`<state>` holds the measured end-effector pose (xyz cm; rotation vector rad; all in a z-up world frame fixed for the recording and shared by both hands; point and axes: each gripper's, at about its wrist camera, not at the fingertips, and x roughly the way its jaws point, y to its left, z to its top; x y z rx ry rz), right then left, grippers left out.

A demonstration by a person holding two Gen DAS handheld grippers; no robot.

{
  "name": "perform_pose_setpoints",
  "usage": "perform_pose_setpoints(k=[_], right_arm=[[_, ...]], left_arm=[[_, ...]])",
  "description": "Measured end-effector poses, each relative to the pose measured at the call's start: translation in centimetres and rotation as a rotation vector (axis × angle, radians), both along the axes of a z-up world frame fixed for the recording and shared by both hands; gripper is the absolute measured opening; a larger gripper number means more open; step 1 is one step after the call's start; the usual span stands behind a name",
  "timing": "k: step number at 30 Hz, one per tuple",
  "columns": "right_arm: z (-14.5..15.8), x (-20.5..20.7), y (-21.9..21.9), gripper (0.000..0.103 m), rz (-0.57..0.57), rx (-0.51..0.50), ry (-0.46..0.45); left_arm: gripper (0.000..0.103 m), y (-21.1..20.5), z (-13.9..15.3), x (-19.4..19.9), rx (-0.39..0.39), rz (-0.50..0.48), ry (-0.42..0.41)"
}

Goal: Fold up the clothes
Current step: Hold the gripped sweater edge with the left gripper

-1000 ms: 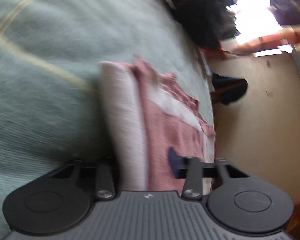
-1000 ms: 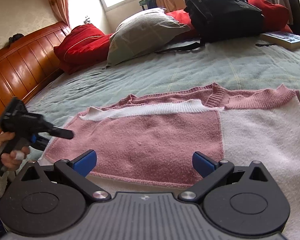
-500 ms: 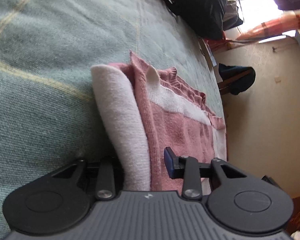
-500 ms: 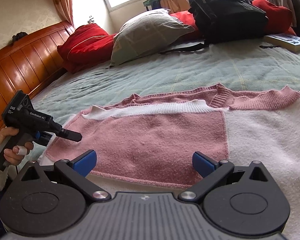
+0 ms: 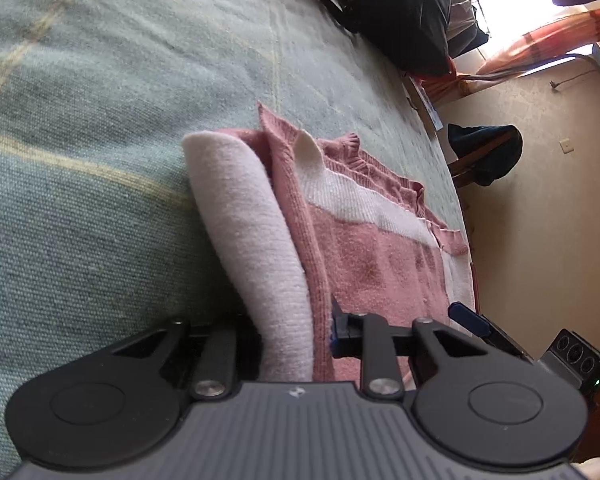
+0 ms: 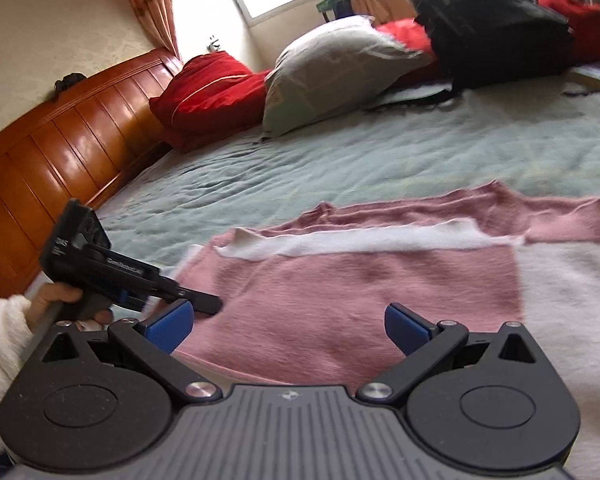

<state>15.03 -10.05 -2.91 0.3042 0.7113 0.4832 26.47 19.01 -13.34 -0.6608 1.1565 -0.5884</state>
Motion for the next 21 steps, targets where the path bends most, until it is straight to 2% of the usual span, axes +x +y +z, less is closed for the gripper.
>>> perform_pose_setpoints(k=[8,16,21], right_arm=[[-1.8,2.2,1.5,0.103,-0.065,0.001,0.037],[-2.8,7.9,1.0,0.103,-0.167,0.025,0.037],[-2.5,7.2,0.6,0.103,-0.164,0.041,0.039]], left_arm=[[0.026,0.1,0.0,-0.7,0.028,0.002,-0.034],[0.026,0.3,-0.1,-0.7,0.031,0.003,-0.045],[0.026,0.4,-0.2,-0.6,0.025,0.0,-0.033]])
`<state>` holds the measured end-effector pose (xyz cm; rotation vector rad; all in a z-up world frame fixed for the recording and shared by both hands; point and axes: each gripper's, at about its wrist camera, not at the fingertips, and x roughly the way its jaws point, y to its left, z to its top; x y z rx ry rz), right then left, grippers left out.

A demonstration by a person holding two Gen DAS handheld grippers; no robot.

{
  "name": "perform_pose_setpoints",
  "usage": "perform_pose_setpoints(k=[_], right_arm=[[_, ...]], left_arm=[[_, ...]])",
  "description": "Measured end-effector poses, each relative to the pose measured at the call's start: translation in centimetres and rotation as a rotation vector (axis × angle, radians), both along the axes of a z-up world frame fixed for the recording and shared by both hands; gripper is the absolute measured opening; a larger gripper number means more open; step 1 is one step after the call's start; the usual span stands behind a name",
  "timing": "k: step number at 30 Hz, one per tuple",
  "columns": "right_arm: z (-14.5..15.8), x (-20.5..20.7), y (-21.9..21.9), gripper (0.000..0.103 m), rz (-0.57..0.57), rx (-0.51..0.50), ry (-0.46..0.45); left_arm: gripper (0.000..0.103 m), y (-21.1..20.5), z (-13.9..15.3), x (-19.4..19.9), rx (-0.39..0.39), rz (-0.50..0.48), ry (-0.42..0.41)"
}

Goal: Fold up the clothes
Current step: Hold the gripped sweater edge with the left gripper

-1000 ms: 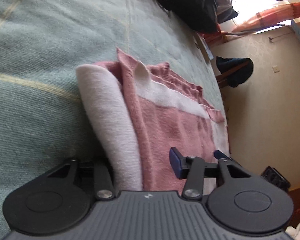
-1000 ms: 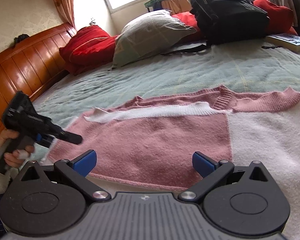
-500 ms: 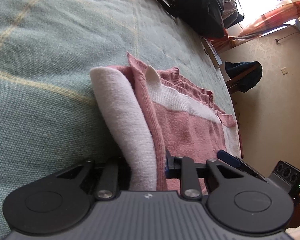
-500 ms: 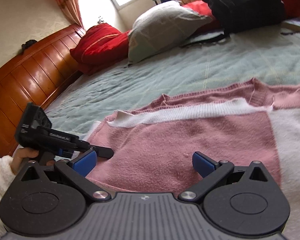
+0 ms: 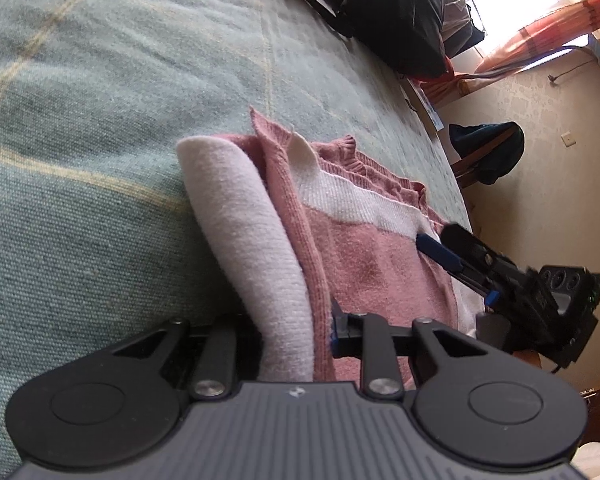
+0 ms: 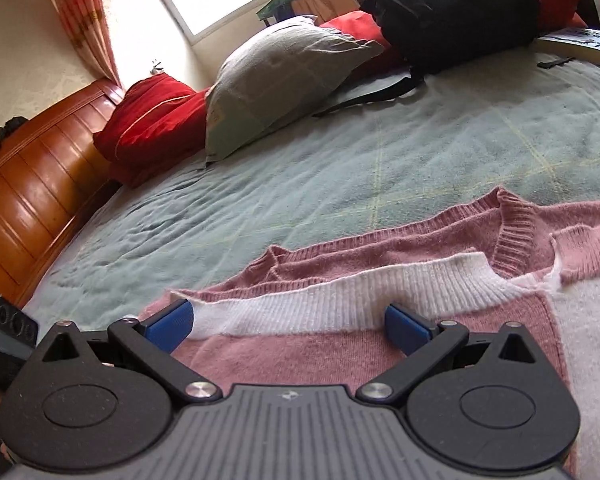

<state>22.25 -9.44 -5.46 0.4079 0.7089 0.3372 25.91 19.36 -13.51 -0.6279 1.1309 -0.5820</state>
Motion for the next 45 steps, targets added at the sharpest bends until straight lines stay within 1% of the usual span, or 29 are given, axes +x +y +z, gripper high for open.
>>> perform_pose_setpoints(k=[3,6,13,16,20,25,27,29,31,33,36,38,42,45], right_arm=[[-0.1,-1.0,-0.4,0.103,0.002,0.01,0.004],[0.1,-1.8,-0.7,0.103,-0.003,0.012,0.004],[0.3,-2.6,-1.0,0.103,-0.014,0.02,0.012],[0.3,-2.9,-1.1,0.103,-0.015,0.024,0.012],[0.3,-3.1,-1.4,0.103,-0.017,0.03,0.013],[0.4,-3.2,-1.5,0.103,-0.015,0.028,0.014],[0.5,-3.2,-1.5,0.103,-0.012,0.026,0.013],[0.5,-3.3,-1.6,0.103,-0.008,0.029,0.016],[0.7,-3.4,-1.6,0.103,0.0,0.041,0.014],[0.9,-3.4,-1.5,0.103,0.008,0.051,0.005],[1.3,-3.1,-1.0,0.103,0.017,0.057,-0.021],[0.9,-2.3,-0.5,0.103,0.009,0.049,-0.028],[-0.6,0.4,0.5,0.103,-0.024,0.008,-0.009],[-0.4,1.2,0.6,0.103,-0.033,0.002,-0.013]], left_arm=[[0.026,0.3,-0.3,0.3,-0.022,-0.006,0.021],[0.026,0.7,-0.6,0.4,-0.05,0.018,0.041],[0.026,0.9,-0.7,0.1,-0.061,0.045,0.058],[0.027,0.8,-0.5,0.1,-0.053,0.033,0.054],[0.026,1.0,-0.8,0.1,-0.072,0.034,0.057],[0.026,1.0,-0.5,-0.1,-0.066,0.036,0.063],[0.026,0.6,0.2,-0.2,-0.03,-0.011,0.051],[0.026,0.6,0.2,-0.1,-0.02,-0.023,0.06],[0.026,0.9,-0.4,0.3,-0.036,-0.009,0.083],[0.026,1.0,-0.6,0.4,-0.043,-0.005,0.085],[0.026,0.8,-0.4,0.1,-0.022,-0.006,0.069],[0.025,0.7,-0.2,0.0,-0.01,-0.005,0.06],[0.025,0.6,-0.1,-0.2,0.005,-0.006,0.046],[0.025,0.5,0.0,-0.3,0.01,-0.007,0.042]])
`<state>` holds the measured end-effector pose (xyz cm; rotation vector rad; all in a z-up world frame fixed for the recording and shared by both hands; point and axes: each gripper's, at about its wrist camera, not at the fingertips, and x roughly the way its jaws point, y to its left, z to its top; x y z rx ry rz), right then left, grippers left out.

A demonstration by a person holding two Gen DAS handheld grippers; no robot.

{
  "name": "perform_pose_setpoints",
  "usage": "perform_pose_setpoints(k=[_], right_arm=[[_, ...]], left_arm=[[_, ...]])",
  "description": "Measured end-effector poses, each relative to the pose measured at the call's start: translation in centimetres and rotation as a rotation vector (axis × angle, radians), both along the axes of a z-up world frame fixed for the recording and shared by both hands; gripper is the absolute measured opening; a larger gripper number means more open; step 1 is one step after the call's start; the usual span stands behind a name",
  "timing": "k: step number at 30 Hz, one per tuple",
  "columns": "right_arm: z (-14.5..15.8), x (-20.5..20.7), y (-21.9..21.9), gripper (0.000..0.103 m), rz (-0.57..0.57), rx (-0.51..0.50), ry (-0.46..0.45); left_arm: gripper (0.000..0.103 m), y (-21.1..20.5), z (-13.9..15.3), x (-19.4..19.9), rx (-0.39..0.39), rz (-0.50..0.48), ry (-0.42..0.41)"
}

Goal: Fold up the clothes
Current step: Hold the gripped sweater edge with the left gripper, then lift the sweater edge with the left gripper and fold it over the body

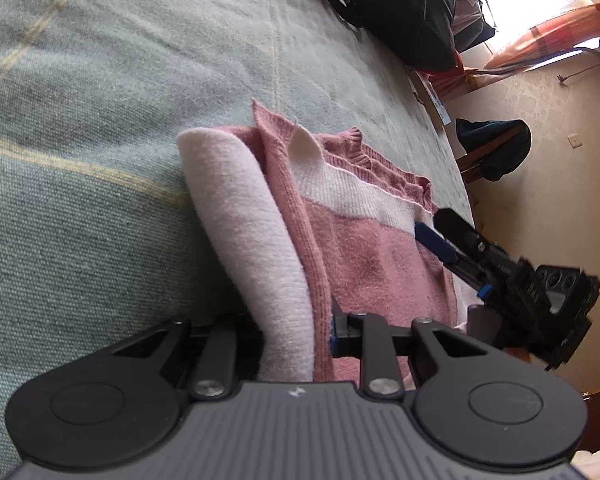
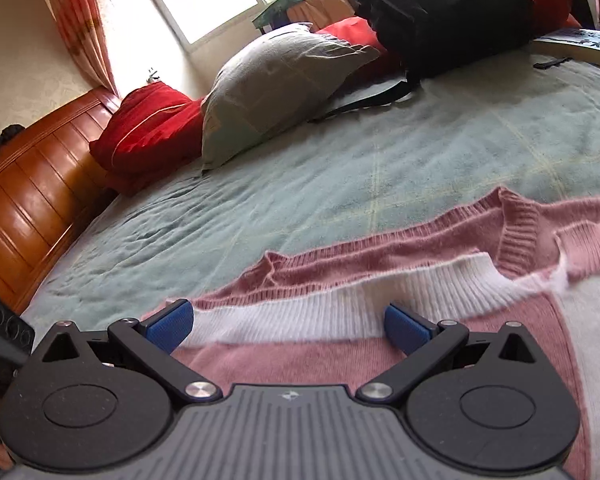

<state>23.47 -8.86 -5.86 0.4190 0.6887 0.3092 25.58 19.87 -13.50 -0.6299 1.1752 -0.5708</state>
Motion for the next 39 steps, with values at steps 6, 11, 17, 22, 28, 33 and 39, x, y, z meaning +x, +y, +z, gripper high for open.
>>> perform_pose_setpoints(k=[6,11,17,22,28,33,39], right_arm=[[1.9,-3.6,-0.7,0.103,0.028,0.018,0.047],[1.3,-7.9,-0.9,0.103,0.049,0.034,0.113],[1.0,-11.1,-1.8,0.103,0.047,0.095,0.187],[1.7,-12.1,-3.1,0.103,0.007,0.095,0.166],[0.9,-11.9,-3.5,0.103,0.002,0.101,0.191],[1.1,-12.2,-4.1,0.103,0.0,0.103,0.169],[1.5,-12.7,-5.2,0.103,-0.002,0.125,0.135]], left_arm=[[0.025,-0.3,-0.1,-0.1,0.003,0.007,-0.006],[0.025,-0.8,0.1,-0.2,0.03,0.023,-0.016],[0.026,-1.5,0.7,-0.5,0.07,0.037,-0.019],[0.028,-0.8,0.6,-0.8,0.03,0.013,0.009],[0.021,-0.4,-0.2,-0.7,-0.008,0.035,0.006],[0.019,-1.8,1.9,-1.2,0.094,0.007,-0.046],[0.019,-2.6,3.7,-1.7,0.143,0.01,-0.06]])
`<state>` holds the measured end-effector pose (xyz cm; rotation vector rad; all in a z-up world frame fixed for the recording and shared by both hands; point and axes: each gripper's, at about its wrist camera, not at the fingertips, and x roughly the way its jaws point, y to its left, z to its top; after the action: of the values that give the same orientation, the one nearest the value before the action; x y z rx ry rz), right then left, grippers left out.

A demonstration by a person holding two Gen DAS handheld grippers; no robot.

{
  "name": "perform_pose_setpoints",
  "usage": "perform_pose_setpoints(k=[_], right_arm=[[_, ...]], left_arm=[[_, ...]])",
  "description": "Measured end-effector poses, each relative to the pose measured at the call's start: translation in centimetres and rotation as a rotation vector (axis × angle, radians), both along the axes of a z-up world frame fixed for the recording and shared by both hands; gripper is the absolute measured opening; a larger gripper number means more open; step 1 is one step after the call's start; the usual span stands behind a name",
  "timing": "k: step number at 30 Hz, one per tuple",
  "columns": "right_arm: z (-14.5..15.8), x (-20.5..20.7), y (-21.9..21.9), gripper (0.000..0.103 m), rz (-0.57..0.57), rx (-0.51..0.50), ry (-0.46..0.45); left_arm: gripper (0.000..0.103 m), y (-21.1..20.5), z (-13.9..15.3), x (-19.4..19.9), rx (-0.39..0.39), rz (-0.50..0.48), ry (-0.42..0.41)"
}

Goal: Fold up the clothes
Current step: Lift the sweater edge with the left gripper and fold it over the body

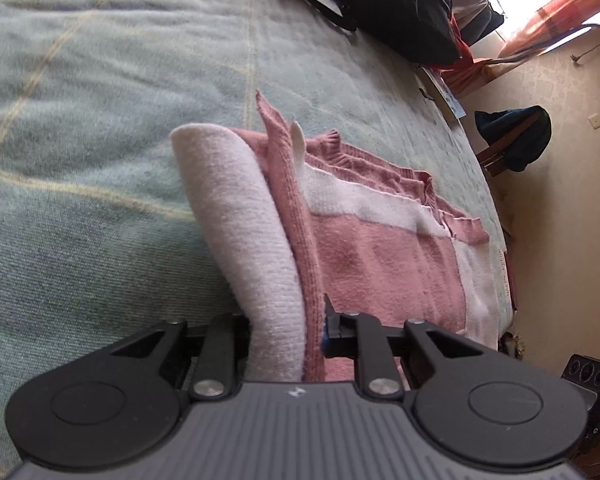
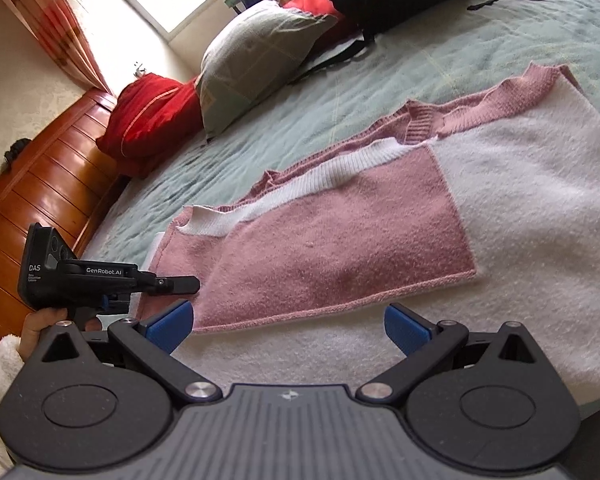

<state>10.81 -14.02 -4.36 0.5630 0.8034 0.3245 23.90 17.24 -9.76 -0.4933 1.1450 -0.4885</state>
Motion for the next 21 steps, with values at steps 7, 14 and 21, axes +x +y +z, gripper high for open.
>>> perform_pose_setpoints(k=[7,14,21], right_arm=[[0.6,-1.2,-2.1,0.103,-0.014,0.043,-0.043],[1.1,-2.7,-4.9,0.103,-0.024,0.096,-0.086],[1.6,-3.8,-5.9,0.103,0.115,0.09,-0.098]], left_arm=[[0.019,-2.4,3.7,-0.7,0.096,-0.01,-0.038],[0.019,-6.0,7.3,-1.7,0.186,-0.028,-0.084],[0.019,-9.3,9.7,-2.3,0.254,-0.007,-0.097]])
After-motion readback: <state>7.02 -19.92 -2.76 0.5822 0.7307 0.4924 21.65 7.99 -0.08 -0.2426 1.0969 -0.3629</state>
